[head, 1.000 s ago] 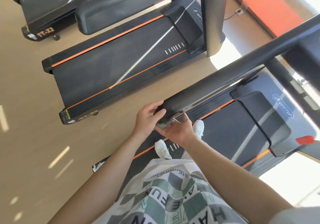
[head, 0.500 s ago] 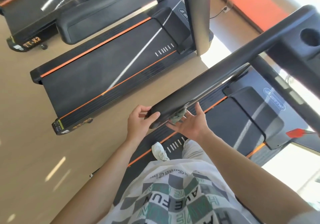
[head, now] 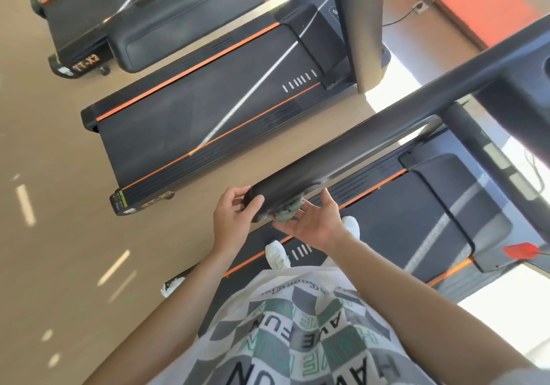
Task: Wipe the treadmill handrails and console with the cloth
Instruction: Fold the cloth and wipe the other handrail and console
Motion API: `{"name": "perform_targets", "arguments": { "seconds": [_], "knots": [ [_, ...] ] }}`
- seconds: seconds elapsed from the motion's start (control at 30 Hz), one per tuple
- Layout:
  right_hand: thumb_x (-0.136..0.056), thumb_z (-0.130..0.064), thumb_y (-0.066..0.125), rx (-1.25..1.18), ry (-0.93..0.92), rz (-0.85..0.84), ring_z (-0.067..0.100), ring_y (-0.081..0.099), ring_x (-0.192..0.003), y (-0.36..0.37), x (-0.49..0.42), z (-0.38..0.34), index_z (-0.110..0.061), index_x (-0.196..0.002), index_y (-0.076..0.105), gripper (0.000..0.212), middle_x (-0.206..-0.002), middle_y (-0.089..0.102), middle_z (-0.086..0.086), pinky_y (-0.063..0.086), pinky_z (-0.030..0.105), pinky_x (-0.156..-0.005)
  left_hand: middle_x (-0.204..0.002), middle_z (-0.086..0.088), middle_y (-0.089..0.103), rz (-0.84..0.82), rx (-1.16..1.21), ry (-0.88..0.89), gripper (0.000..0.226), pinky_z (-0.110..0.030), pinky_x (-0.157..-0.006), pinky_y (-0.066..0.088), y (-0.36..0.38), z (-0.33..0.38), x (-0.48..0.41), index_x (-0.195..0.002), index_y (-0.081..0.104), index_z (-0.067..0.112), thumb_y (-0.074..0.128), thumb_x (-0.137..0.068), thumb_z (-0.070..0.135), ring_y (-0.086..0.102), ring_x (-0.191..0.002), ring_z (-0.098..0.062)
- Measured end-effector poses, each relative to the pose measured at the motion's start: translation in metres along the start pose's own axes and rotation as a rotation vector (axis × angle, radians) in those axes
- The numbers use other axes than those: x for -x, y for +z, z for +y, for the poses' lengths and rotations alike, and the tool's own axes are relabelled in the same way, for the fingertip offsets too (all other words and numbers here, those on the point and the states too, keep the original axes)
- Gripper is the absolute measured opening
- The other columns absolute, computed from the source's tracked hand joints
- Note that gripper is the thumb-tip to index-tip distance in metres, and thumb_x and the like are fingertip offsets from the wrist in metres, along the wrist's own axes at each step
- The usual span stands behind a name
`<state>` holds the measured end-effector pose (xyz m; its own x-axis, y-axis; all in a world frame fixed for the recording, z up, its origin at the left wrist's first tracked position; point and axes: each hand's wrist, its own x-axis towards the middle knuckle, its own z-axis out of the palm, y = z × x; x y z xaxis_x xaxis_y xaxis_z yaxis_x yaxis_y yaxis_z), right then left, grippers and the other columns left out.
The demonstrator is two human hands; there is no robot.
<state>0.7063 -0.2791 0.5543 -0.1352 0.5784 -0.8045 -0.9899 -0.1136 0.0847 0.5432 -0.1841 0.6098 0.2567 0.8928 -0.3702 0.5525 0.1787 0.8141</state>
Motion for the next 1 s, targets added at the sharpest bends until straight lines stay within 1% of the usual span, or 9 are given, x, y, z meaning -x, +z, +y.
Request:
{"name": "perform_targets", "arguments": {
  "seconds": [0.2, 0.27, 0.33, 0.43, 0.57, 0.63, 0.73, 0.83, 1.0],
  "knots": [
    [-0.098, -0.065, 0.034, 0.054, -0.081, 0.059, 0.049, 0.059, -0.121, -0.013, 0.015, -0.061, -0.007, -0.138, 0.053, 0.073, -0.133, 0.062, 0.025, 0.034, 0.060, -0.114, -0.122, 0.008, 0.063, 0.162, -0.195, 0.062, 0.035, -0.037, -0.100, 0.050, 0.029, 0.018, 0.022, -0.129, 0.061, 0.019, 0.065, -0.095, 0.024, 0.058, -0.114, -0.014],
    [-0.099, -0.063, 0.034, 0.058, -0.102, 0.067, 0.047, 0.059, -0.122, -0.018, 0.022, -0.082, -0.008, -0.139, 0.053, 0.070, -0.133, 0.063, 0.024, 0.034, 0.059, -0.114, -0.122, 0.005, 0.064, 0.211, -0.316, 0.135, 0.037, -0.032, -0.099, 0.046, 0.038, 0.031, 0.025, -0.127, 0.063, 0.017, 0.069, -0.090, 0.018, 0.056, -0.114, -0.017],
    [-0.099, -0.062, 0.035, 0.065, -0.127, 0.080, 0.047, 0.059, -0.122, -0.022, 0.028, -0.104, -0.009, -0.138, 0.054, 0.068, -0.132, 0.063, 0.024, 0.033, 0.058, -0.115, -0.122, 0.004, 0.066, 0.235, -0.414, 0.258, 0.041, -0.034, -0.100, 0.045, 0.048, 0.046, 0.024, -0.123, 0.066, 0.017, 0.074, -0.083, 0.017, 0.056, -0.114, -0.018],
    [-0.099, -0.061, 0.035, 0.075, -0.167, 0.092, 0.046, 0.059, -0.123, -0.028, 0.037, -0.137, -0.009, -0.138, 0.054, 0.067, -0.134, 0.062, 0.024, 0.034, 0.058, -0.114, -0.130, 0.007, 0.064, 0.136, -0.548, 0.394, 0.050, -0.035, -0.104, 0.040, 0.072, 0.068, 0.013, -0.129, 0.064, 0.023, 0.073, -0.081, 0.036, 0.055, -0.122, -0.018],
    [-0.099, -0.056, 0.038, 0.076, -0.251, 0.115, 0.046, 0.060, -0.122, -0.035, 0.048, -0.181, -0.010, -0.138, 0.054, 0.062, -0.136, 0.061, 0.023, 0.036, 0.057, -0.113, -0.139, 0.011, 0.058, -0.001, -0.676, 0.434, 0.068, -0.037, -0.105, 0.037, 0.108, 0.092, -0.012, -0.140, 0.056, 0.031, 0.068, -0.081, 0.063, 0.050, -0.128, -0.015],
    [-0.099, -0.049, 0.043, 0.068, -0.308, 0.123, 0.044, 0.060, -0.121, -0.037, 0.051, -0.198, -0.011, -0.137, 0.056, 0.055, -0.138, 0.060, 0.019, 0.039, 0.056, -0.111, -0.136, 0.013, 0.060, -0.025, -0.723, 0.410, 0.072, -0.037, -0.101, 0.041, 0.123, 0.097, -0.021, -0.141, 0.054, 0.034, 0.064, -0.080, 0.071, 0.054, -0.124, -0.014],
    [-0.094, -0.040, 0.050, 0.084, -0.363, 0.119, 0.040, 0.062, -0.120, -0.035, 0.051, -0.207, -0.015, -0.131, 0.060, 0.046, -0.138, 0.060, 0.014, 0.041, 0.054, -0.109, -0.123, 0.014, 0.069, 0.059, -0.825, 0.397, 0.075, -0.037, -0.089, 0.050, 0.134, 0.100, -0.024, -0.132, 0.061, 0.033, 0.058, -0.076, 0.082, 0.064, -0.110, -0.015],
    [-0.092, -0.044, 0.052, 0.133, -0.303, 0.113, 0.040, 0.064, -0.119, -0.030, 0.049, -0.196, -0.015, -0.134, 0.059, 0.051, -0.139, 0.060, 0.016, 0.042, 0.055, -0.109, -0.114, 0.011, 0.071, 0.139, -0.870, 0.432, 0.076, -0.035, -0.083, 0.051, 0.138, 0.101, -0.021, -0.126, 0.064, 0.031, 0.058, -0.074, 0.085, 0.066, -0.103, -0.016],
    [-0.095, -0.059, 0.043, 0.201, -0.087, 0.064, 0.044, 0.059, -0.123, -0.028, 0.044, -0.174, -0.010, -0.136, 0.056, 0.065, -0.134, 0.062, 0.022, 0.042, 0.059, -0.109, -0.112, 0.009, 0.071, 0.167, -0.898, 0.427, 0.077, -0.037, -0.083, 0.052, 0.142, 0.098, -0.022, -0.124, 0.063, 0.031, 0.059, -0.072, 0.087, 0.066, -0.103, -0.019]
  ]
}}
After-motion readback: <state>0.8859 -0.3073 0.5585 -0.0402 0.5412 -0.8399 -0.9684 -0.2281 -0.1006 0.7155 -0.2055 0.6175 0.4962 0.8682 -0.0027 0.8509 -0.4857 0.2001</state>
